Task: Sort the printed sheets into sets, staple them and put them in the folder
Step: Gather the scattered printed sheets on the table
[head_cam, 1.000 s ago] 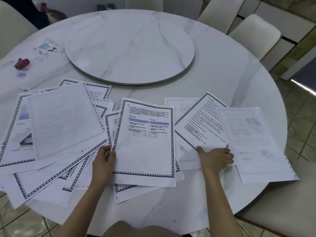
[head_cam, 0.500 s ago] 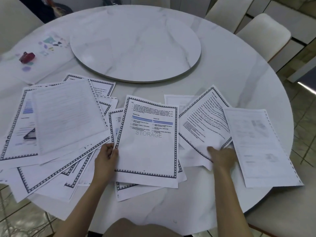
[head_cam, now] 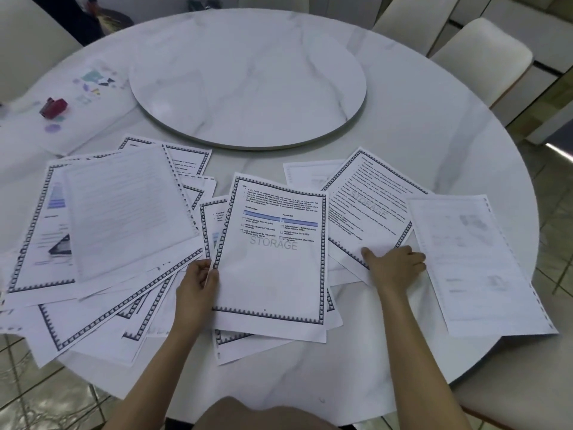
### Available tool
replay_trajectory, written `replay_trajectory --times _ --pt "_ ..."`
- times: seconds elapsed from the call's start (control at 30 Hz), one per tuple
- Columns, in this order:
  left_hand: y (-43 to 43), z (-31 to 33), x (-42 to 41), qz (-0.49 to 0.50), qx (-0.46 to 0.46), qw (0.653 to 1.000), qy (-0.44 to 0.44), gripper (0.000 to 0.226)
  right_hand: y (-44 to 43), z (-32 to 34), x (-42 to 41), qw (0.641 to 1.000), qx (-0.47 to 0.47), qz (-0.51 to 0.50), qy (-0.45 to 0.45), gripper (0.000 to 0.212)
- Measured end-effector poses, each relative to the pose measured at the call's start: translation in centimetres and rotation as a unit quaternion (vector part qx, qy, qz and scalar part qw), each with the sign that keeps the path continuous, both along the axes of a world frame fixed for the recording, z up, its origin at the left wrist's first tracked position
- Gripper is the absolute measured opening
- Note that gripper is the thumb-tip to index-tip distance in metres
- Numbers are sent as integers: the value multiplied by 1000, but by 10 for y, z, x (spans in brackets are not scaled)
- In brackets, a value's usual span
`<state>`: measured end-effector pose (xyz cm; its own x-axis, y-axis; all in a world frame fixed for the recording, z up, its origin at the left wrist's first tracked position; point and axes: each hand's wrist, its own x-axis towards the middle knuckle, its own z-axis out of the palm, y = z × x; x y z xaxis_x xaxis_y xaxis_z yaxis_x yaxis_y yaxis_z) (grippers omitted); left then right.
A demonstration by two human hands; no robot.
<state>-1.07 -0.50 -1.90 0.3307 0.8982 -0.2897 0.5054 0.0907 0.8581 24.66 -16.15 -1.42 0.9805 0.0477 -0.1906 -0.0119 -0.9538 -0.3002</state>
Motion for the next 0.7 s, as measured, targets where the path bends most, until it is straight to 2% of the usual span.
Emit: replay_trajectory --times 0.27,0.37,0.47,0.57,0.7 --pt "2 -6 0 -1 5 1000 10 24 5 3 18 997 -62 50 4 62" --pt "3 -8 0 0 6 1000 14 21 8 4 20 997 -59 53 11 56" --pt "3 -7 0 -1 5 1000 13 22 11 2 20 999 44 5 10 53" --pt "4 -8 -1 -1 3 1000 13 24 9 1 17 987 152 -26 -43 45" --pt "4 -9 -1 -3 4 1000 7 20 0 8 17 961 235 26 -144 17"
